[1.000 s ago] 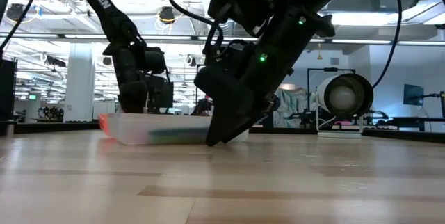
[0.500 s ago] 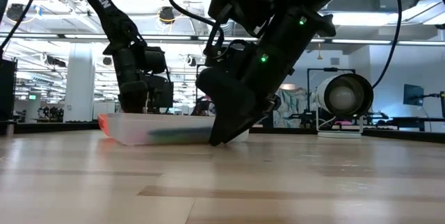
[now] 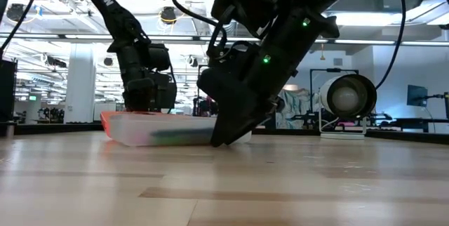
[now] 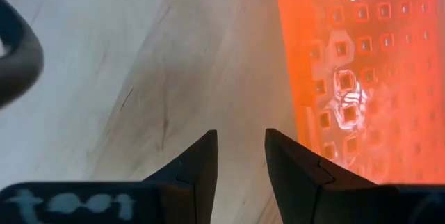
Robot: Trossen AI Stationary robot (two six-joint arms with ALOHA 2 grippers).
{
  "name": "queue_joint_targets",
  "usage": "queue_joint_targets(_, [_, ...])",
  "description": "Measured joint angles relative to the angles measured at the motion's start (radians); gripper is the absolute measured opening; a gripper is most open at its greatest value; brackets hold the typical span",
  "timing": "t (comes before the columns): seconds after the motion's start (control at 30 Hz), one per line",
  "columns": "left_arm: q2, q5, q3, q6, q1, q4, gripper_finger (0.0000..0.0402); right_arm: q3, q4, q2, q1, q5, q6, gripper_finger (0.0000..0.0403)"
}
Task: Pick & place school supplies into a supply box
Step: Close the supply box
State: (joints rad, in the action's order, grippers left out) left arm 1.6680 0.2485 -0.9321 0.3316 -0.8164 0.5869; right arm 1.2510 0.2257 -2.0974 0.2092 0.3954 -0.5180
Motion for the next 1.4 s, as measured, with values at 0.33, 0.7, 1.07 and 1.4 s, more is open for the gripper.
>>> queue_joint_targets(0.33, [0.0, -0.007, 0.0, -0.026, 0.012, 0.015, 0.0109, -0.002, -0.043, -0.003, 0.011, 0.011, -0.032, 0.018])
queue_joint_targets(0.7, [-0.005, -0.005, 0.0, -0.029, 0.012, 0.052, 0.0109, 0.001, -0.031, -0.003, 0.011, 0.027, -0.043, 0.017])
queue_joint_targets(1.07, [-0.196, 0.025, 0.0, -0.04, 0.018, 0.055, 0.0109, 0.002, -0.027, -0.003, 0.007, 0.027, -0.041, 0.0168])
queue_joint_targets(1.4, [-0.277, 0.044, 0.0, -0.06, 0.055, 0.076, 0.0109, 0.002, -0.026, -0.003, 0.006, 0.027, -0.041, 0.0166])
